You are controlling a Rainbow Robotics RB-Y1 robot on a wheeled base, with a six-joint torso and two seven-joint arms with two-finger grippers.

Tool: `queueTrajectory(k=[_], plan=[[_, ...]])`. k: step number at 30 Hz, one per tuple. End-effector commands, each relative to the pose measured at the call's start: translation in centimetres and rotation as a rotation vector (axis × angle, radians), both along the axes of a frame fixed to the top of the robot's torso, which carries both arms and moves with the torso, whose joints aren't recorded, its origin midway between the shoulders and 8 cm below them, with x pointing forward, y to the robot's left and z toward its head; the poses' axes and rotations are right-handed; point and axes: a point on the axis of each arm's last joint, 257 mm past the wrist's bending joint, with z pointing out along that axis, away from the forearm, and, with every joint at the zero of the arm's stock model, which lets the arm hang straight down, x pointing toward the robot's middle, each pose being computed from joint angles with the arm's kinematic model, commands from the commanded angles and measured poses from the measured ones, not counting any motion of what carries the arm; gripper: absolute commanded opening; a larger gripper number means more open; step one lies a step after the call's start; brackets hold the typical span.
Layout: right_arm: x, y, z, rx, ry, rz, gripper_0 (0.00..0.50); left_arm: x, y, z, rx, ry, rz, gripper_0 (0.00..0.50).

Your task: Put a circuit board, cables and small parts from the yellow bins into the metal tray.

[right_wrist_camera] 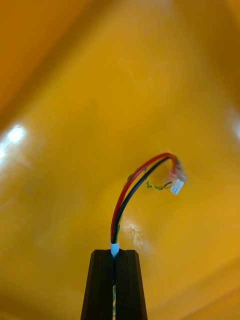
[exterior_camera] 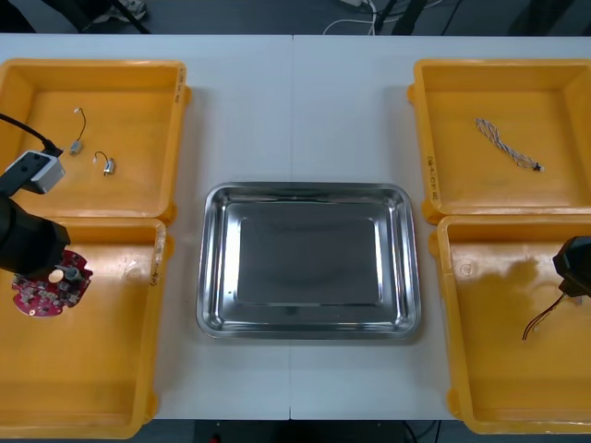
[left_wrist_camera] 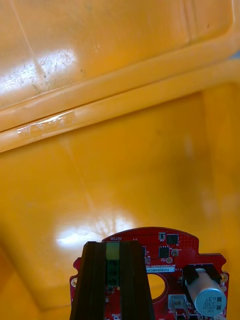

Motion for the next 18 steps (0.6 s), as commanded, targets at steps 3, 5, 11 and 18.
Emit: queueTrajectory(k=[3, 5, 11, 18], plan=[[0.6, -0.2, 5.8, -0.020, -0.081, 0.012, 0.000, 1.6, -4.3, 1.8, -0.015, -0.052, -0.041, 0.000], [0.3, 0.1, 6.6, -0.030, -0.077, 0.031, 0.000, 1.8, -5.2, 1.8, -0.023, -0.054, -0.040, 0.000], [1.5, 1.6, 10.1, -0.053, -0.171, 0.101, 0.000, 2.5, -8.3, 1.8, -0.042, -0.062, -0.044, 0.000], [2.0, 3.0, 12.1, -0.073, -0.226, 0.175, 0.000, 3.0, -12.0, 1.5, -0.057, -0.075, -0.069, 0.000]])
